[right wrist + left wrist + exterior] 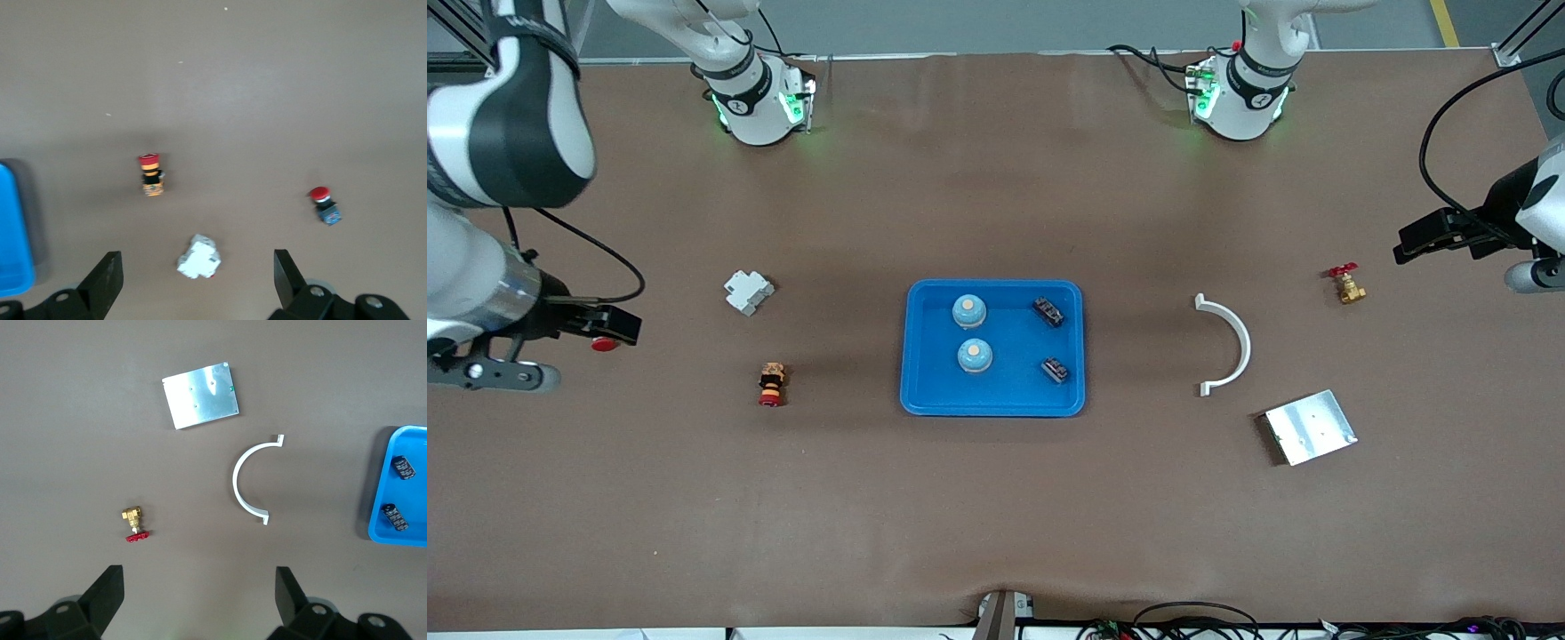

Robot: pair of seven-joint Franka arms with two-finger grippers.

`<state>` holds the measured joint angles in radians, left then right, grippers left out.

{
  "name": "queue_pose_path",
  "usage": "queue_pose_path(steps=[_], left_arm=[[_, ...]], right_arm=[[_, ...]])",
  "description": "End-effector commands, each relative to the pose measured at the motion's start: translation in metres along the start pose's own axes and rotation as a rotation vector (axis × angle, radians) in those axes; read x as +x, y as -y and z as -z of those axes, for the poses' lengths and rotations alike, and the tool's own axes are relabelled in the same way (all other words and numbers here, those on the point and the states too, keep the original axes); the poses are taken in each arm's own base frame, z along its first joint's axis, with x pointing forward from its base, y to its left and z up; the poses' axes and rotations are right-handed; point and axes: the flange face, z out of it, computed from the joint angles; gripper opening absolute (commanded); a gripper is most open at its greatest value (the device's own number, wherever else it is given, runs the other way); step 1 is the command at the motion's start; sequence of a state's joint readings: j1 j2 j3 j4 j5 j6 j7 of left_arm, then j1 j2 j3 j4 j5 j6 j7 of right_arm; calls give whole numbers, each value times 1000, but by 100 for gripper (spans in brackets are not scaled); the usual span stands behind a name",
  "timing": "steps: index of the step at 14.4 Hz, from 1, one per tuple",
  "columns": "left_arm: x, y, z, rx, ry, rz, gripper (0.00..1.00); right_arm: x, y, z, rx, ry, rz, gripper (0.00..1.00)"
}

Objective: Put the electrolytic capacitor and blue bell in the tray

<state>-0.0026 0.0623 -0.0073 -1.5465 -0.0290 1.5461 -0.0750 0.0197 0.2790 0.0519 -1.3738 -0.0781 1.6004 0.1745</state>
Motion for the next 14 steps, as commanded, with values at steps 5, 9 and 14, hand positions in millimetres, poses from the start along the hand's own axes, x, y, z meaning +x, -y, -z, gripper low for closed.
queue_pose_path(steps=[5, 9, 14], left_arm=[[0, 3, 3, 22, 5, -8, 100], [0, 3, 2, 22, 6, -8, 100], [0, 3, 2, 22, 6, -8, 100]], right_arm=[[-34, -51, 36, 53, -67, 5, 100], [-49, -60, 37, 51, -107, 5, 100], [-63, -66, 55, 49, -114, -2, 100]])
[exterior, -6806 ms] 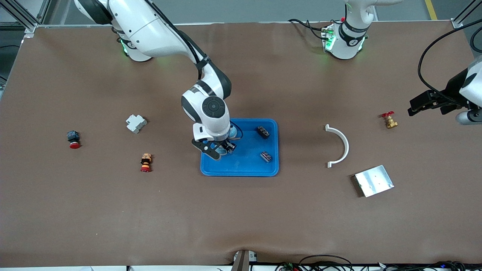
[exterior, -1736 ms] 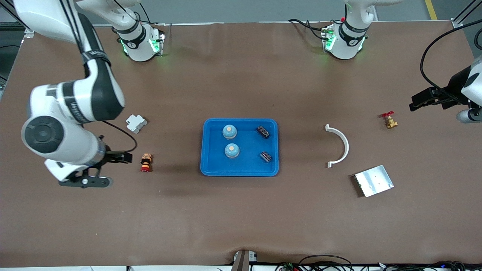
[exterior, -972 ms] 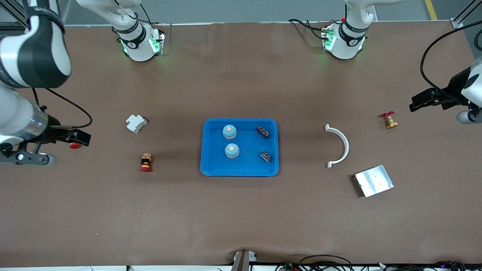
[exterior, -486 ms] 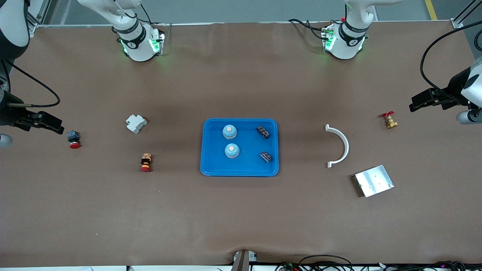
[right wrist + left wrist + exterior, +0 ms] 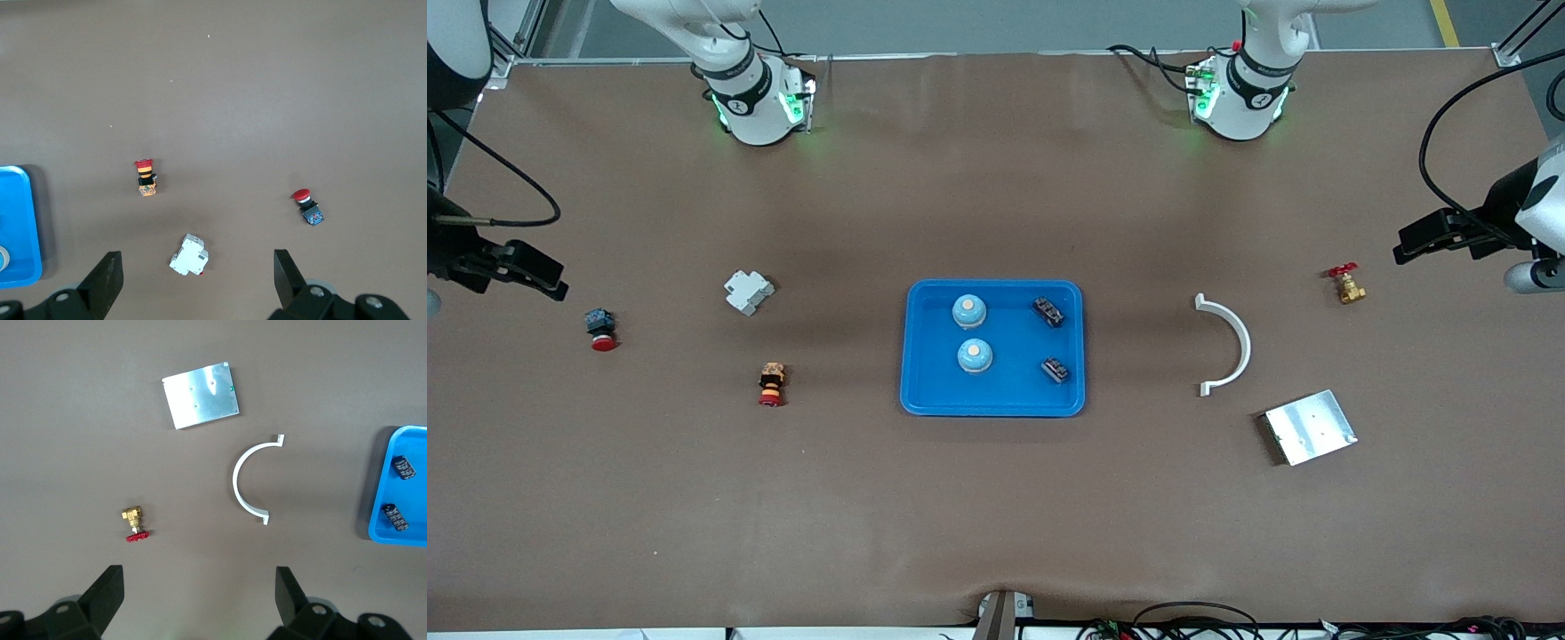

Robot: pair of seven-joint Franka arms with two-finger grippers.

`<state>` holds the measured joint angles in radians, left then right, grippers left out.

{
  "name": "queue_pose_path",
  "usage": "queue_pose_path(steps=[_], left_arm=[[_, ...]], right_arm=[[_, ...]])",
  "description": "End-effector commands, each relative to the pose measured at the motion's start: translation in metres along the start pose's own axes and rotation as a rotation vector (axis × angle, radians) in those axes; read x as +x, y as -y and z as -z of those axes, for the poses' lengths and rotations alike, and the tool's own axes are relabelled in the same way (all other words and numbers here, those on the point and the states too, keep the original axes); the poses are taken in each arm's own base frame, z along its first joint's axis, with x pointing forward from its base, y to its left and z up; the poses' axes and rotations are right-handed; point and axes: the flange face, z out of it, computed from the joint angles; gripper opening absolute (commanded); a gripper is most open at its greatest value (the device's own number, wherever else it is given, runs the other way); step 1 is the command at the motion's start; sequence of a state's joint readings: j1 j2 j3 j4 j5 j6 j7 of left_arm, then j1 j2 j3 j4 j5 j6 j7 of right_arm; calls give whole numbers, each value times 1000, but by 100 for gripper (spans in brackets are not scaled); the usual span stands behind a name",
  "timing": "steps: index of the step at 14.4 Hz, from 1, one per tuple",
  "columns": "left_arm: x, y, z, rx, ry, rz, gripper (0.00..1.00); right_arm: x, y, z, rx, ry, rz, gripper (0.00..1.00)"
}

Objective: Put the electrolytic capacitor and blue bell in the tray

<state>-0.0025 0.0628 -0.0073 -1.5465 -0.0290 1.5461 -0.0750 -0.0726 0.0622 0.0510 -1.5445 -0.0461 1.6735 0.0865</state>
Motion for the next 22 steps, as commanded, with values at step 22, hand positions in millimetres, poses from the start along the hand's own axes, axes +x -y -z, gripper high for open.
queue_pose_path(steps=[22], left_arm=[[0, 0, 2, 20, 6, -16, 100]], right_arm=[[-42, -4, 35, 44, 28, 3, 100]])
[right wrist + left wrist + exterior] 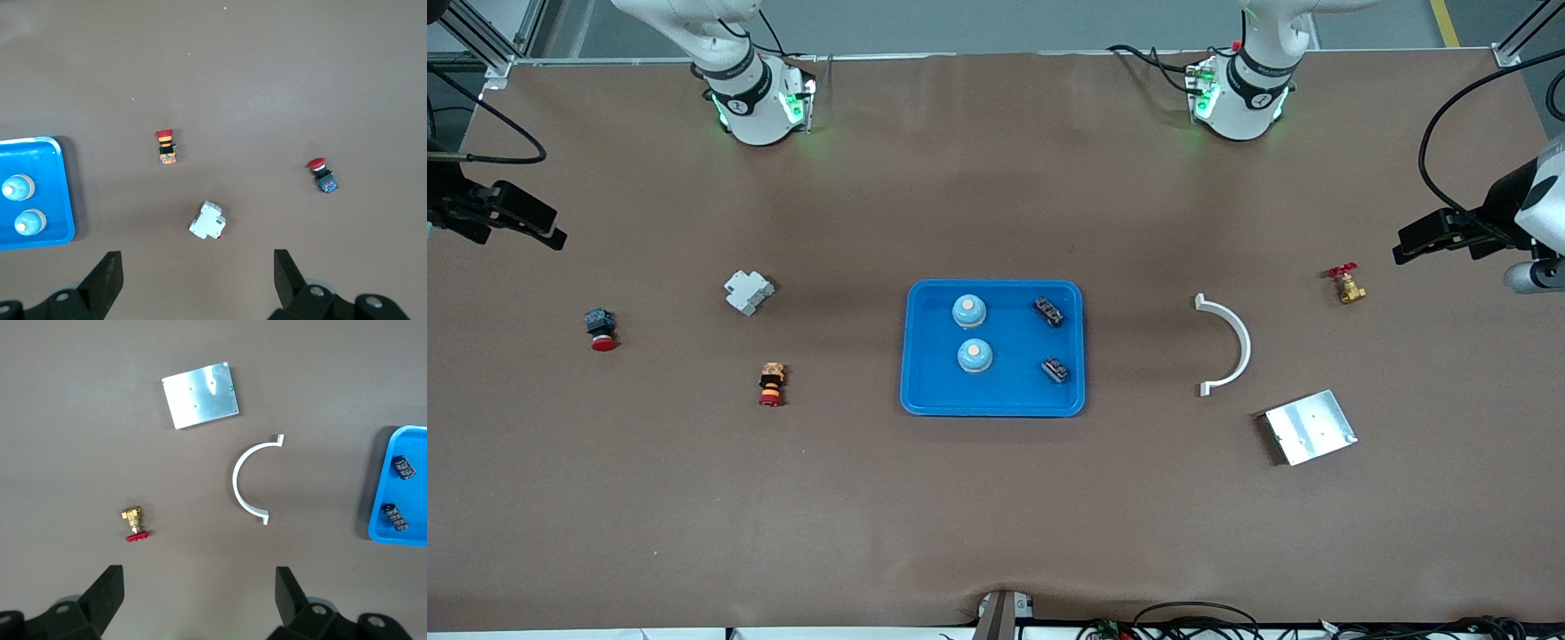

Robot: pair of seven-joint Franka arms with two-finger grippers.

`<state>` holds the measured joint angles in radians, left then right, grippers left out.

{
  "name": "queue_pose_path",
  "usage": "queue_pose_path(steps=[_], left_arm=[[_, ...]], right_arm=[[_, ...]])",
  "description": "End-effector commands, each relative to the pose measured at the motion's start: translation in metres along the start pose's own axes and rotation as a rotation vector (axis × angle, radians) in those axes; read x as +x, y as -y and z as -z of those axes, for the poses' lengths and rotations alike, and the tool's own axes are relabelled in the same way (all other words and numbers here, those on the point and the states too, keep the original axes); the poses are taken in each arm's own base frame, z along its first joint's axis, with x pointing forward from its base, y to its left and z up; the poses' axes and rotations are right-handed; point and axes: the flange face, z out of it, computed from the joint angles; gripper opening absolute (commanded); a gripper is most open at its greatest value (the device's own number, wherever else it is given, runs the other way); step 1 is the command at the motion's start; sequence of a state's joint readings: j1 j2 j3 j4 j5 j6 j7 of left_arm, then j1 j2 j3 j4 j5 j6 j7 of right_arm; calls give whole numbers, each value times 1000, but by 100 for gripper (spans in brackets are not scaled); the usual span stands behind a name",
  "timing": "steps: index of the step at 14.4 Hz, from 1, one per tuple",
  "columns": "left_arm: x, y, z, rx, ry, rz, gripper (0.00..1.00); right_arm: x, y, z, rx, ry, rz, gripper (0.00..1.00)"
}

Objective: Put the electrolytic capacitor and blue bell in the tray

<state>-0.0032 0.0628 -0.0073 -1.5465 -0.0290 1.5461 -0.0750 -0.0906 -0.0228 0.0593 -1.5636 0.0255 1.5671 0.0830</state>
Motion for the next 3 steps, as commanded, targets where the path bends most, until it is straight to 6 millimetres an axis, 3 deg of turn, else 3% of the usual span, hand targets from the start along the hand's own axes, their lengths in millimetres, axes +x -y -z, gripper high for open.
queue_pose_path(steps=[1, 3], left_arm=[[0, 0, 3, 20, 6, -15, 100], [0, 1, 3, 20, 4, -13, 100]], right_arm=[[-8, 0, 4, -25, -20, 19, 100], [-8, 1, 4, -26, -21, 22, 100]])
